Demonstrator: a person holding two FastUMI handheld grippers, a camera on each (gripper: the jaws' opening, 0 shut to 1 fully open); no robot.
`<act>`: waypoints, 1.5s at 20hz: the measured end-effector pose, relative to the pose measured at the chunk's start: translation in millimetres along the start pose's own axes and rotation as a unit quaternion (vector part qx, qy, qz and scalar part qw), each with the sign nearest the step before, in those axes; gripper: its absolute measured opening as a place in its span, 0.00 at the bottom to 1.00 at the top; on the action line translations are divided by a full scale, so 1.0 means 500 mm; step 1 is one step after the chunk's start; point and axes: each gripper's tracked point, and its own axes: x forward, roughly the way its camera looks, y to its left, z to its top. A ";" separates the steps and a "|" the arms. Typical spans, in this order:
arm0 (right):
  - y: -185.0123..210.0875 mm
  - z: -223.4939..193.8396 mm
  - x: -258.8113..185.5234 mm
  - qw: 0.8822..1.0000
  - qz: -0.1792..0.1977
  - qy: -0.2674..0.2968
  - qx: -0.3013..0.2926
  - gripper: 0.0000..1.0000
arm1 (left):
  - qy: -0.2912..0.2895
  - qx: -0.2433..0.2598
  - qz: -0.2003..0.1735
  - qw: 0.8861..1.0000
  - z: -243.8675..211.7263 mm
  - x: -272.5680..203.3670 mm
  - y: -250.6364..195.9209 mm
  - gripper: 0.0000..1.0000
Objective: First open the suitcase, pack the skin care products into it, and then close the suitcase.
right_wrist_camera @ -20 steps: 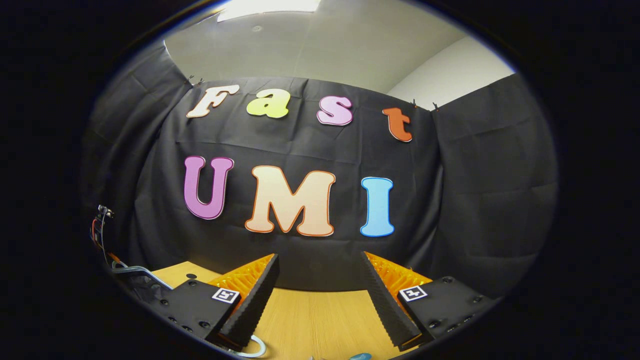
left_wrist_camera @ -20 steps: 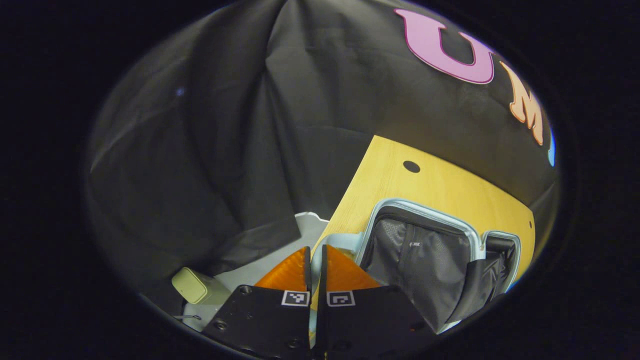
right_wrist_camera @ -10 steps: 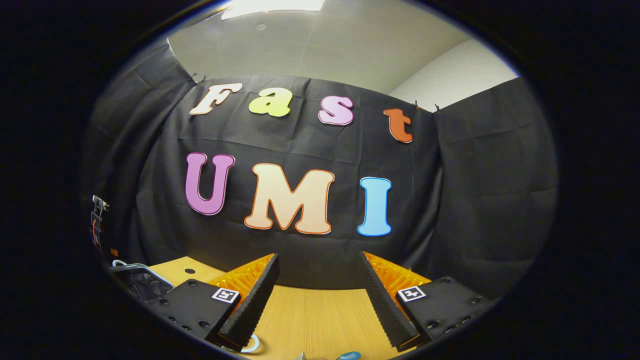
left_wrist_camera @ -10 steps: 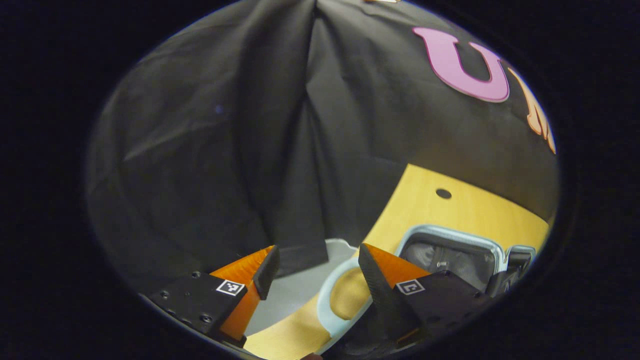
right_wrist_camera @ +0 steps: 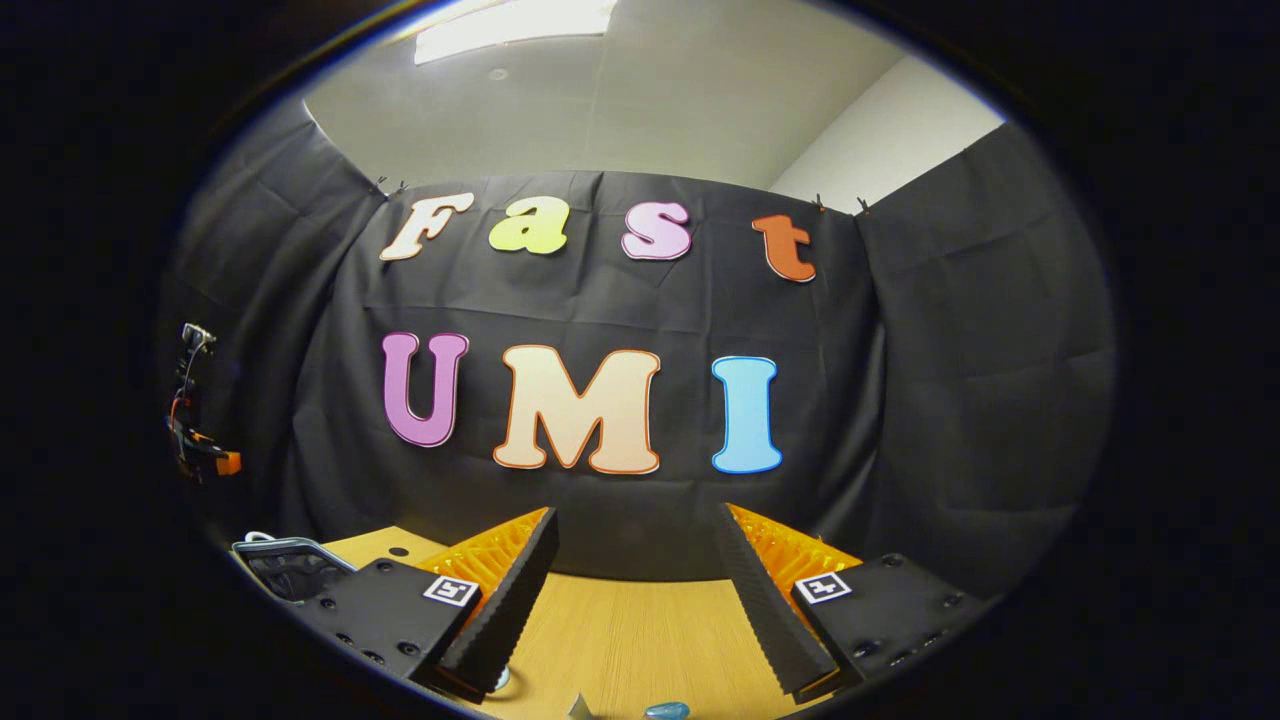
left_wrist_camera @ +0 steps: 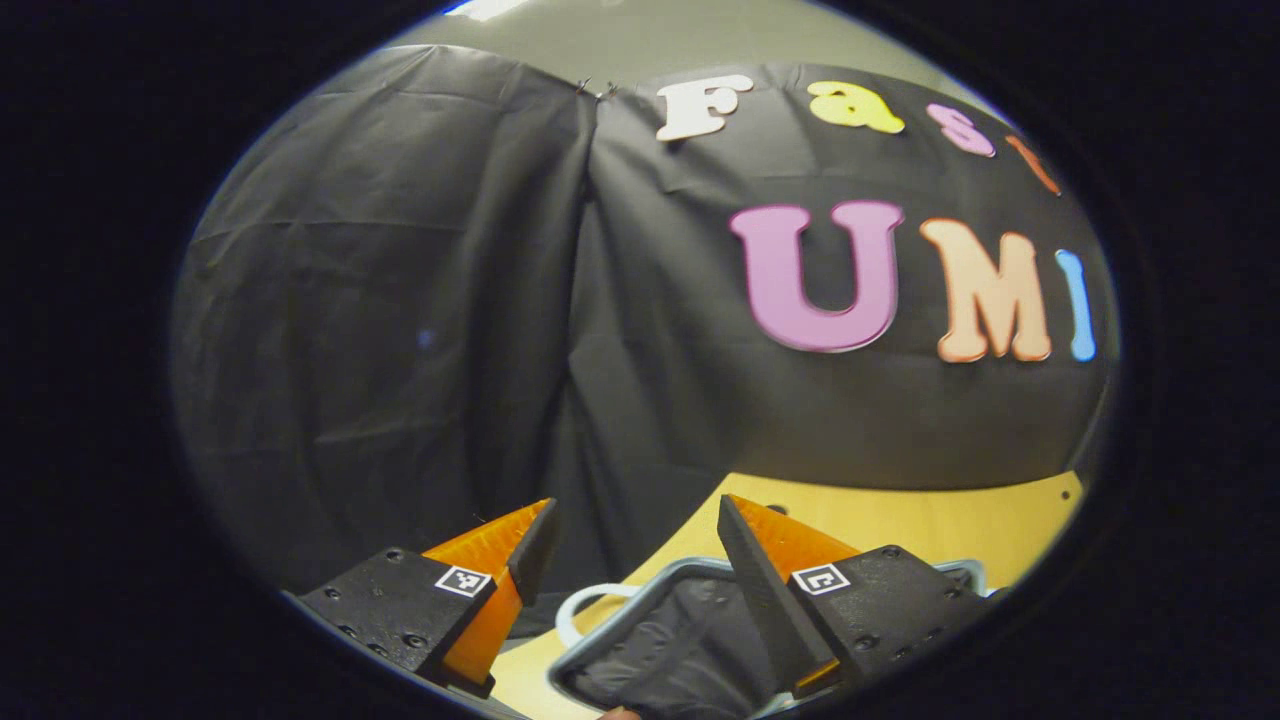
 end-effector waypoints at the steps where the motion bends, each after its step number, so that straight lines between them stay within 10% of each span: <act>1: -0.010 0.003 -0.004 1.000 0.003 -0.002 0.003 0.99 | -0.012 -0.004 -0.009 1.000 0.019 -0.023 -0.037 0.93; 12: -0.091 -0.002 -0.070 0.999 0.002 -0.004 0.037 0.99 | -0.054 -0.027 -0.151 0.987 0.089 -0.224 -0.387 0.92; 30: -0.247 -0.057 -0.144 0.999 -0.008 0.031 0.019 0.99 | 0.079 0.025 -0.331 0.940 -0.194 -0.383 -0.824 0.93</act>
